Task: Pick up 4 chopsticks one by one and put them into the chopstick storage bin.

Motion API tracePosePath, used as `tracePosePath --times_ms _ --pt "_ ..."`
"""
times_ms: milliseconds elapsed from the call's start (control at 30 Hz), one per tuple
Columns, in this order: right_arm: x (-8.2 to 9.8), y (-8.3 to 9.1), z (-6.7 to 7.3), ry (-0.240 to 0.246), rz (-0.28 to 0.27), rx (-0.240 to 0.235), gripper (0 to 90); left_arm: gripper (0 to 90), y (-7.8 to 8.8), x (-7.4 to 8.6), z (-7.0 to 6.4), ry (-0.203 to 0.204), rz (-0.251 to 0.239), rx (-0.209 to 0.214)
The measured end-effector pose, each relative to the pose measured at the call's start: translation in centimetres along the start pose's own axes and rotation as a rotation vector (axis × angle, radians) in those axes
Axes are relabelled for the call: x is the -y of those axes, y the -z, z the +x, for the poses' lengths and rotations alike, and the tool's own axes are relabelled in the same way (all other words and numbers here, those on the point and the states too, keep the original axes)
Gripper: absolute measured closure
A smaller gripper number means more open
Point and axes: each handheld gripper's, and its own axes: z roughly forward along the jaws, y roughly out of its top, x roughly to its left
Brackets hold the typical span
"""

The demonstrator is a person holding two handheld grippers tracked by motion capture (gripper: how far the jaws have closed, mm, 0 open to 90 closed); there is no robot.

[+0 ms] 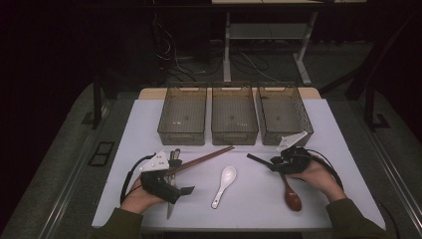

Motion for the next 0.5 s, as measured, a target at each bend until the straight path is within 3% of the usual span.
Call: tracePosePath --times_ms 300,500 --pt "0.7 2.1 -0.6 -0.056 -0.066 -0.004 63.6 0.0 0.0 0.0 0.0 -0.003 0.002 0.004" --pt "1.7 3.3 -1.1 -0.084 -0.083 0.007 69.7 0.0 0.0 0.0 0.0 -0.004 0.003 0.004"
